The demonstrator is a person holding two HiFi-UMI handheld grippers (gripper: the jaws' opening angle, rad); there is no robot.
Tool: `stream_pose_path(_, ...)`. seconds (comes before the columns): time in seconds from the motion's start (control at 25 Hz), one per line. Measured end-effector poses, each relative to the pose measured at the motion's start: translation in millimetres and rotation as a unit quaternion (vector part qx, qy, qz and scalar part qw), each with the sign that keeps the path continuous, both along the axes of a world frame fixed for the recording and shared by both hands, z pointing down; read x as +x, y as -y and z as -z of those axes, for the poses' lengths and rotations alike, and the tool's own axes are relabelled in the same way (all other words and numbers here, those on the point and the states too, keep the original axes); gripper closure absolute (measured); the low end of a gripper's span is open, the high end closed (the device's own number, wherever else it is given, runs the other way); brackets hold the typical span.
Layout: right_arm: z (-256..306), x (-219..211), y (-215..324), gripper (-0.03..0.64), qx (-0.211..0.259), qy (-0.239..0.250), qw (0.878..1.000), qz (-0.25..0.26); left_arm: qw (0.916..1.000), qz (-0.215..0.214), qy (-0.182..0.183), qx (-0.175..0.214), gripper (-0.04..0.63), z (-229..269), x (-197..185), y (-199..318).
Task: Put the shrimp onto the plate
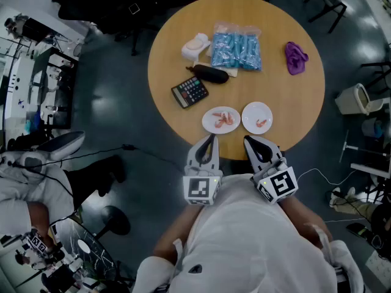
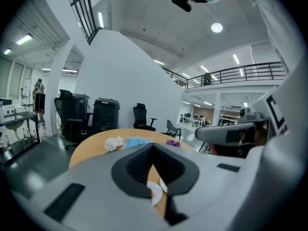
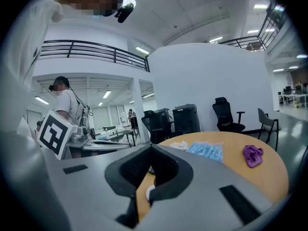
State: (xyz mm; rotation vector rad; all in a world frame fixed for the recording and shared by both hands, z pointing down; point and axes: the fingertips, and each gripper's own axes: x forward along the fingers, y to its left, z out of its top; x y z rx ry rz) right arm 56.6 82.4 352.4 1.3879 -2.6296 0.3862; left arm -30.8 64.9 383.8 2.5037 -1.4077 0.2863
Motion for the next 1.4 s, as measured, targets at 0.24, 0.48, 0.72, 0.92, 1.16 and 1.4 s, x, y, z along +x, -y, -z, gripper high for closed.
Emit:
stream_pose_path(0.24,-1.2,-0.9,-2.4,0.6,-0.003,0.004,1.0,0.0,0.9999,0.008,-0.004,-0.01,0.588,-5.5,-4.1,-4.0)
stream_pose_path(0.48,-4.9,-0.9,-3.0,0.6,-0.01,0.006,1.0,-0.001,0.9999,0.006,-0.008,-0.006,0.588,-4.4,-2.7,-4.2)
stream_pose_path(0.72,-20.1,2.8,5.4,0.6,-0.025,0.003,0.999,-0.023,0.9999,0.005,-0.005,-0.01,0.588,-8.4,-6.1,-6.2)
stream_pose_path(0.92,-53.3,-4.2,21.8,0.6,-0.062,-0.02,0.997,-0.037,0.9998,0.014,-0.008,-0.014,0.588,-11.5,-12.0,-0.1)
stream_pose_path(1.16,-114.9,-20.0,43.2,0.6,-0.127,-0.04,0.99,-0.055,0.9989,0.025,-0.017,-0.036,0.588,-37.5,-14.3,16.5)
stream_pose_path(1.4,-180.8,-35.1,64.4,0.6,-0.177,-0.059,0.98,-0.071,0.998,0.024,-0.02,-0.055,0.588,-77.7,-13.8,44.1)
